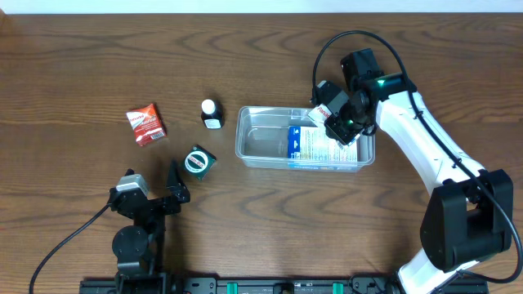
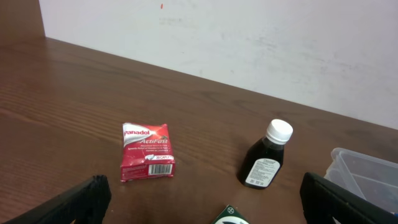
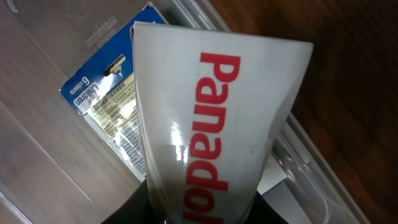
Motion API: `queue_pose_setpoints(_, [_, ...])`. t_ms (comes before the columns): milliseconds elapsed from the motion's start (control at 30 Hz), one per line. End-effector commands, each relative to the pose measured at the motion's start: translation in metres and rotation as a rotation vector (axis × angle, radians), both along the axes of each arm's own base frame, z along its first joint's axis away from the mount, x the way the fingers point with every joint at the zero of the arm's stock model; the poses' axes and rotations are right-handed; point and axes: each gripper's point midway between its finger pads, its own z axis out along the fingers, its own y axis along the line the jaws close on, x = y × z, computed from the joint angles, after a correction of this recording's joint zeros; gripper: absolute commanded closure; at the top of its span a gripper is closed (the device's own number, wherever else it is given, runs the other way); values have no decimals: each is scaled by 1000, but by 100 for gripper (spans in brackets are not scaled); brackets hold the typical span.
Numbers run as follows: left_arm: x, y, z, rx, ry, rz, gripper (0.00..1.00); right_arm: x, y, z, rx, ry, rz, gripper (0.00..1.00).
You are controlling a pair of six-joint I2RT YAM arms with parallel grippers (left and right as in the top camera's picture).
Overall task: Pack container
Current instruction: 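Carry the white Panadol box over the container's right end, then lower the Panadol box into the container beside the blue box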
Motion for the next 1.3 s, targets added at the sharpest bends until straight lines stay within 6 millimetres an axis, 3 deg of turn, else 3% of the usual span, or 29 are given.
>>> queue_pose_setpoints(0, [-1, 3, -18, 4, 57, 14, 2, -9, -1, -17, -28, 57, 15, 89])
queue_pose_setpoints(533, [-1, 3, -18, 4, 56, 14, 2, -6, 0, -15, -35, 27, 102, 79])
queue_pose_setpoints(800, [-1, 3, -18, 4, 57, 14, 2, 9, -2, -14, -66, -45, 150, 83])
queue_pose_setpoints(933, [-1, 3, -18, 4, 57, 14, 2, 13, -7, -14, -107, -71, 181, 78])
queue_pose_setpoints(1100, [-1, 3, -18, 4, 57, 14, 2, 14, -7, -13, -106, -74, 180, 60])
queue_pose_setpoints(1167, [-1, 3, -18, 4, 57, 14, 2, 14, -7, -13, -106, -75, 180, 35])
queue_pose_setpoints(1200, [-1, 3, -18, 4, 57, 14, 2, 14, -7, -13, -106, -74, 180, 11])
queue_pose_setpoints(1233, [-1, 3, -18, 4, 56, 14, 2, 14, -7, -13, -106, -74, 180, 1])
queue_pose_setpoints(1267, [-1, 3, -18, 4, 57, 14, 2, 14, -7, -13, -106, -74, 180, 1])
